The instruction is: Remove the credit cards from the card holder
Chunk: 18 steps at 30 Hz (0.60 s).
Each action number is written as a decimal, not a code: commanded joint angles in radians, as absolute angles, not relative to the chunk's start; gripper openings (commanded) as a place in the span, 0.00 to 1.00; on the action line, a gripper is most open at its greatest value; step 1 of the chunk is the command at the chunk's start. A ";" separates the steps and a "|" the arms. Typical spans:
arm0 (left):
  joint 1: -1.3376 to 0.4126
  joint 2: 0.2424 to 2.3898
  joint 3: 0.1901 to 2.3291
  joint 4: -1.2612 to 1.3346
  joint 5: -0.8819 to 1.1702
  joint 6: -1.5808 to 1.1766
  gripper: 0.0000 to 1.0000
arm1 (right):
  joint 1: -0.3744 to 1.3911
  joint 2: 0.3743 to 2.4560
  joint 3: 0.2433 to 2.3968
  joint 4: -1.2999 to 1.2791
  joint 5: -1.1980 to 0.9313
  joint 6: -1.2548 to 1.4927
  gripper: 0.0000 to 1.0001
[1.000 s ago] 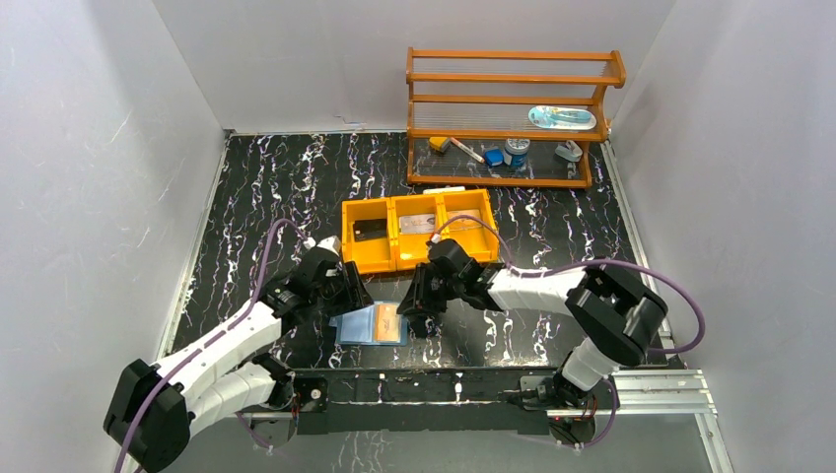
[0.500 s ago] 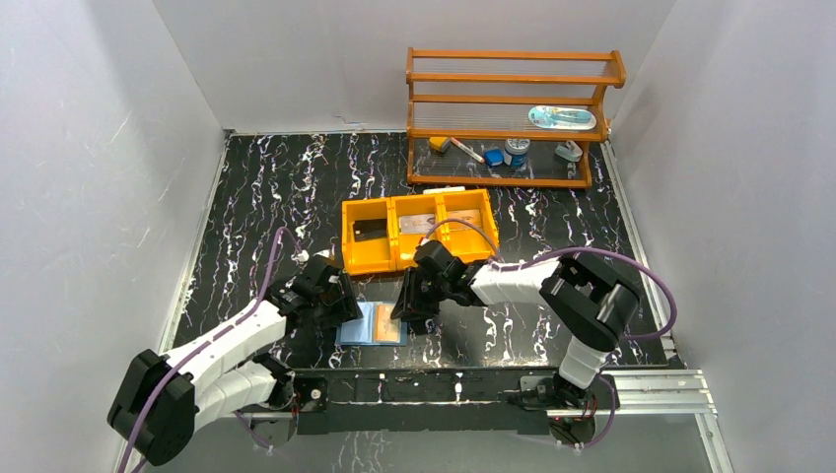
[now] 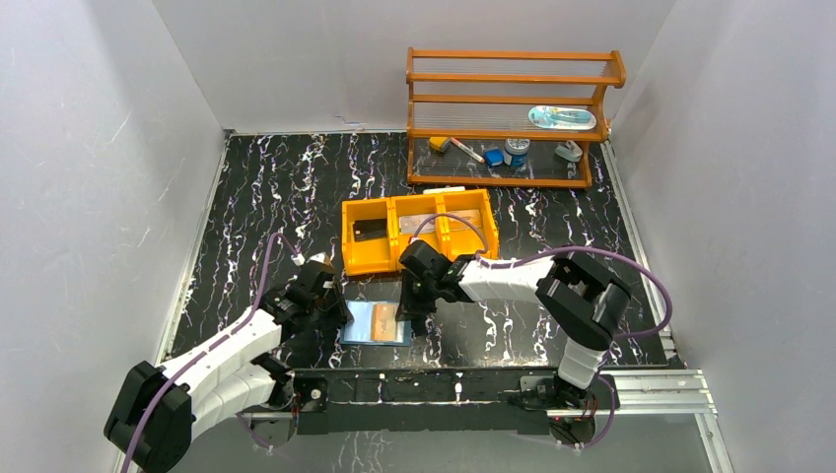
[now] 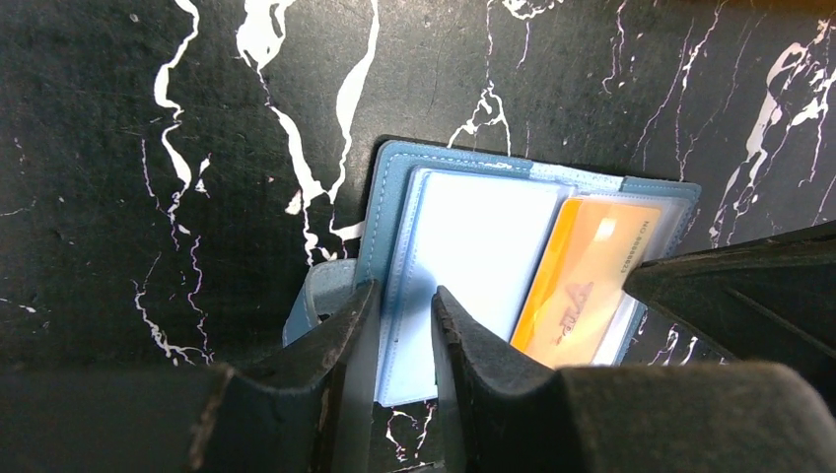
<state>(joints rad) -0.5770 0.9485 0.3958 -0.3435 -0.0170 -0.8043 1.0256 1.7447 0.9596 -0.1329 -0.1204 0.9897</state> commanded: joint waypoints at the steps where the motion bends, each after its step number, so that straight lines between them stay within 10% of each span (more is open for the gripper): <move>1: -0.589 0.951 0.357 -0.341 0.104 -0.832 0.23 | 1.045 1.701 1.010 -0.102 -0.116 0.982 0.05; 18: -0.589 0.941 0.367 -0.354 0.095 -0.833 0.21 | 1.087 1.646 1.094 -0.215 0.000 0.965 0.00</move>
<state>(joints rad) -0.5846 0.9436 0.3840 -0.3290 0.0620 -0.8291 1.0767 1.6272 1.0458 -0.2077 -0.0212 0.9825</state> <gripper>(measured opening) 0.213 0.013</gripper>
